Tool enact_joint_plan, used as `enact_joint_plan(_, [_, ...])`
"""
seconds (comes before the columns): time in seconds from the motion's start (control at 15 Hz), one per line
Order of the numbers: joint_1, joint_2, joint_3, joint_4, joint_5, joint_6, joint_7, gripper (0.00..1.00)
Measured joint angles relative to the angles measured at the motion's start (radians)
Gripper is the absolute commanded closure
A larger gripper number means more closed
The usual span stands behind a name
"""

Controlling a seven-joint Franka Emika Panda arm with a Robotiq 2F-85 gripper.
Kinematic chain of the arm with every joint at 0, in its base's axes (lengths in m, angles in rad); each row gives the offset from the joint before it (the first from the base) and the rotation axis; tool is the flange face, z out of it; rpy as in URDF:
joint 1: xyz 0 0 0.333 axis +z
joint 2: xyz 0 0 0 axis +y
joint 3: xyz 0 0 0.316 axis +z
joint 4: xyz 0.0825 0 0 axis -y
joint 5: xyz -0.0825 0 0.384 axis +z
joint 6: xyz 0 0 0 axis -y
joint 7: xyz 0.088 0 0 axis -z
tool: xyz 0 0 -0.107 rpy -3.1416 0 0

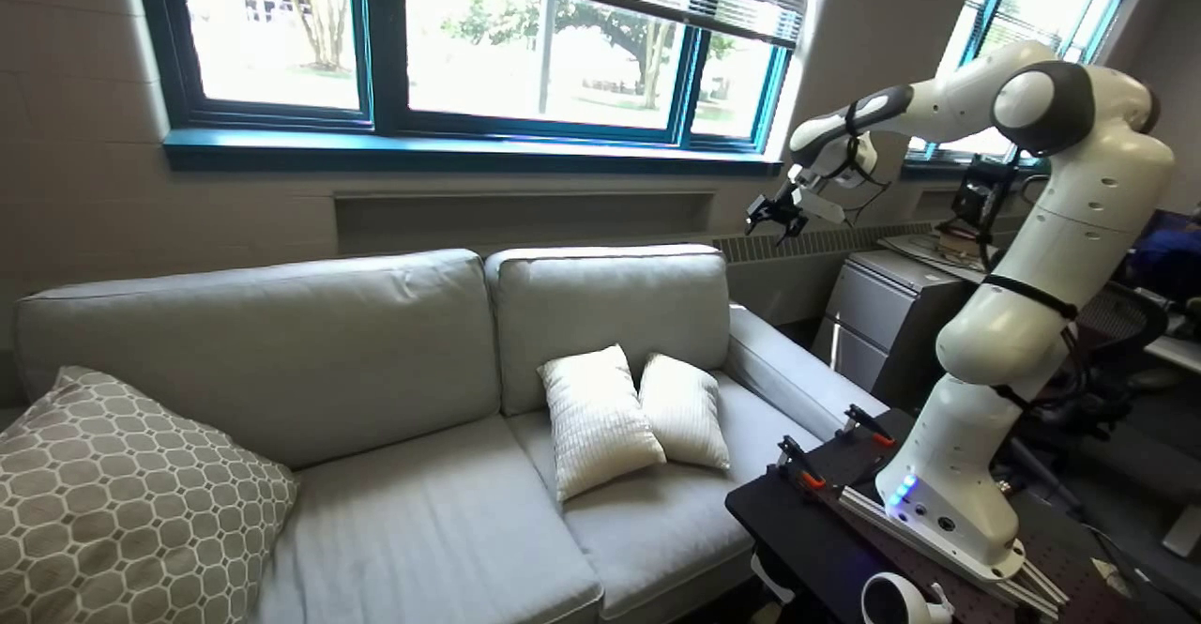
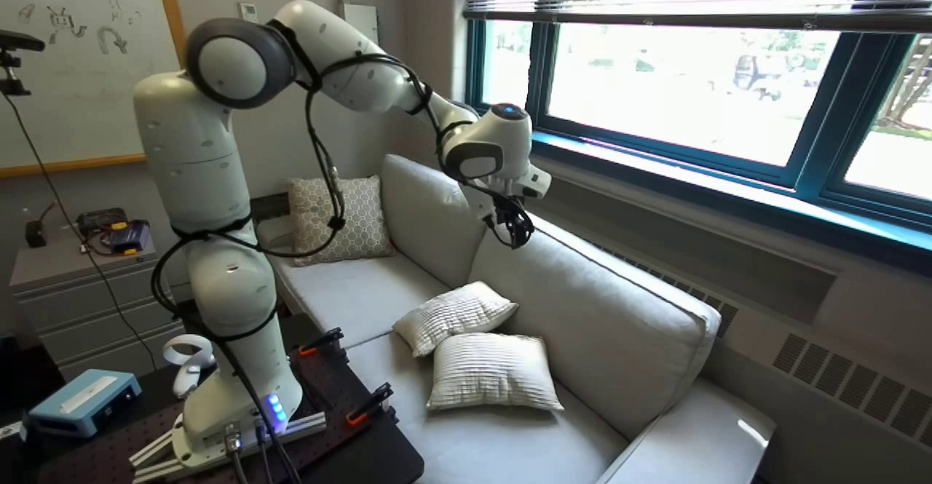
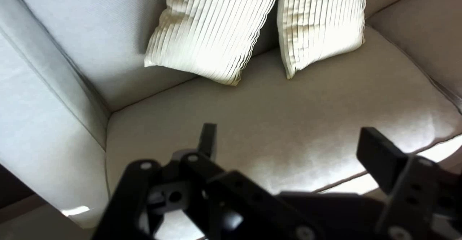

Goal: Arrange the small pillows on the right side of the sofa

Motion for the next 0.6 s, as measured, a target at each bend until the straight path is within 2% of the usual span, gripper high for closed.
enact_joint_plan(0.2, [-0.009, 0.182, 0.031, 0.17, 0.033, -0.06, 0.017, 0.0])
enact_joint_plan(0.47, [-0.027, 0.397, 0.075, 0.392, -0.011, -0.208, 0.07, 0.0])
enact_joint_plan(0.6, [-0.03, 0.46, 0.084, 0.473, -0.022, -0.261, 0.079, 0.0])
